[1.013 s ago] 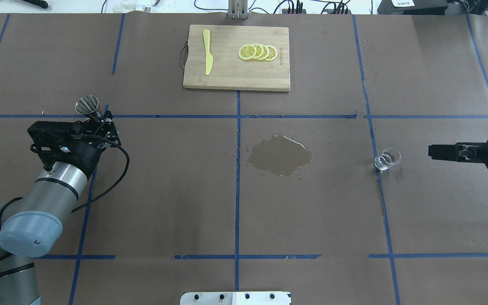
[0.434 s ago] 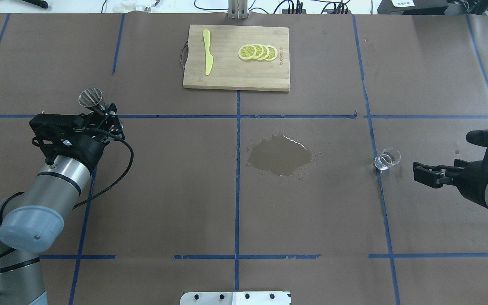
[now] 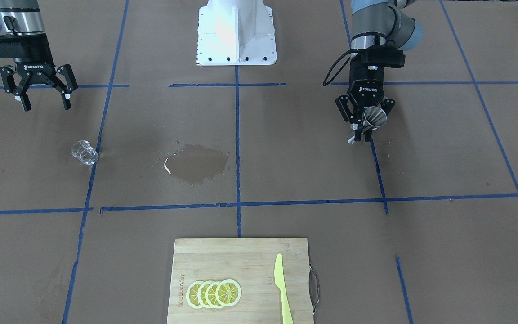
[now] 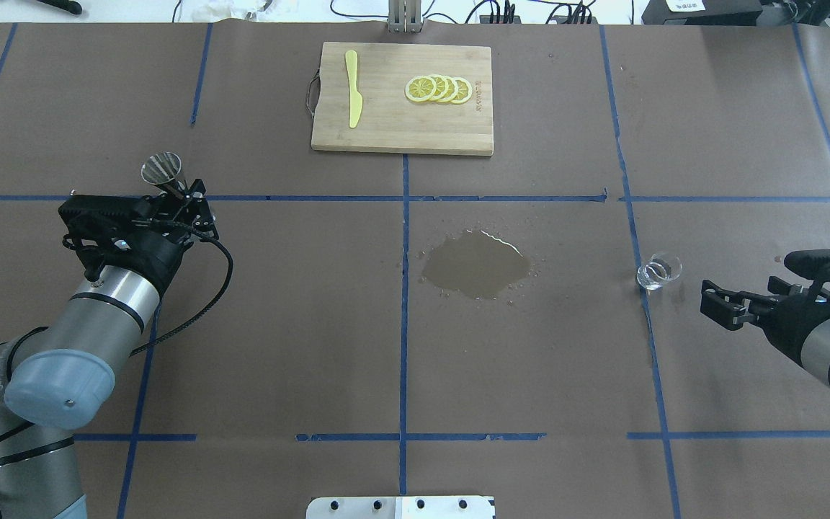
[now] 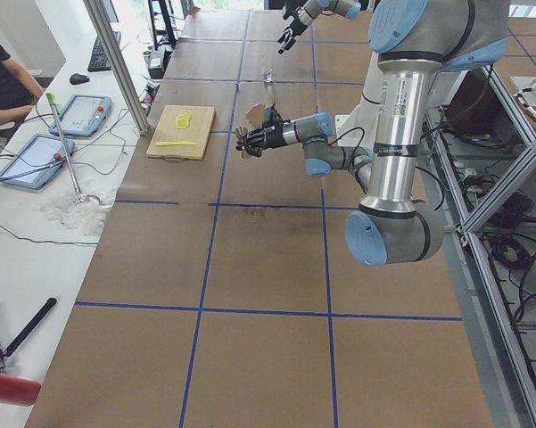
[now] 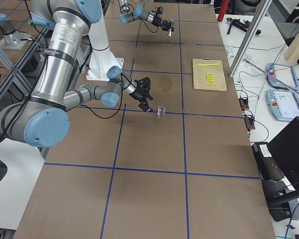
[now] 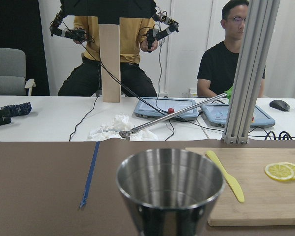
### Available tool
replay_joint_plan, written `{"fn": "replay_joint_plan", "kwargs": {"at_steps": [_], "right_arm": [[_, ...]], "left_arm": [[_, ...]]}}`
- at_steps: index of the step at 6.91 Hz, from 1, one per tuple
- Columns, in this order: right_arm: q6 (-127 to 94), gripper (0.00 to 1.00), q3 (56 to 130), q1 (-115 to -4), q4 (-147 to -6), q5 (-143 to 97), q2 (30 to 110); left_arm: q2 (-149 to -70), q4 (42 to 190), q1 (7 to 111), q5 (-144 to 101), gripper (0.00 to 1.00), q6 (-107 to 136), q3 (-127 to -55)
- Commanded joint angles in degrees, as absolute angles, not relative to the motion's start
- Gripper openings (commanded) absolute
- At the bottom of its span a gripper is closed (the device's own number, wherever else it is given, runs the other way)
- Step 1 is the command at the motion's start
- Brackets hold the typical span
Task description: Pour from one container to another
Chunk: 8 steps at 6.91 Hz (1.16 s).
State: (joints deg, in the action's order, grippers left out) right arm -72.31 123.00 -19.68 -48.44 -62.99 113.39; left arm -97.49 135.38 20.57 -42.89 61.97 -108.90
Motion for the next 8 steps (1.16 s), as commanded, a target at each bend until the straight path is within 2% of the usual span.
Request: {"fn": "replay_joint_plan", "kwargs": {"at_steps": [1,3,6,8], "right_arm": [[-74.62,1.0,119.46,-15.3,-47.72,-55.65,112.5],[-74.71,1.0,114.9,-14.85,-47.55,-50.21,107.95],[-74.62,1.0,113.39,-12.4,-47.55,-44.57,105.74],[-74.53,1.0,108.39,-11.78,-47.55,-42.38,101.45]], "left_arm": [[-98.52,135.44,20.65,-44.74,0.0,53.67,-107.84],[-98.53,135.44,20.74,-44.65,0.0,53.09,-107.84],[-98.53,135.35,20.74,-44.65,0.0,53.0,-107.67],[-98.44,135.35,20.92,-44.65,0.0,53.0,-107.4]]}}
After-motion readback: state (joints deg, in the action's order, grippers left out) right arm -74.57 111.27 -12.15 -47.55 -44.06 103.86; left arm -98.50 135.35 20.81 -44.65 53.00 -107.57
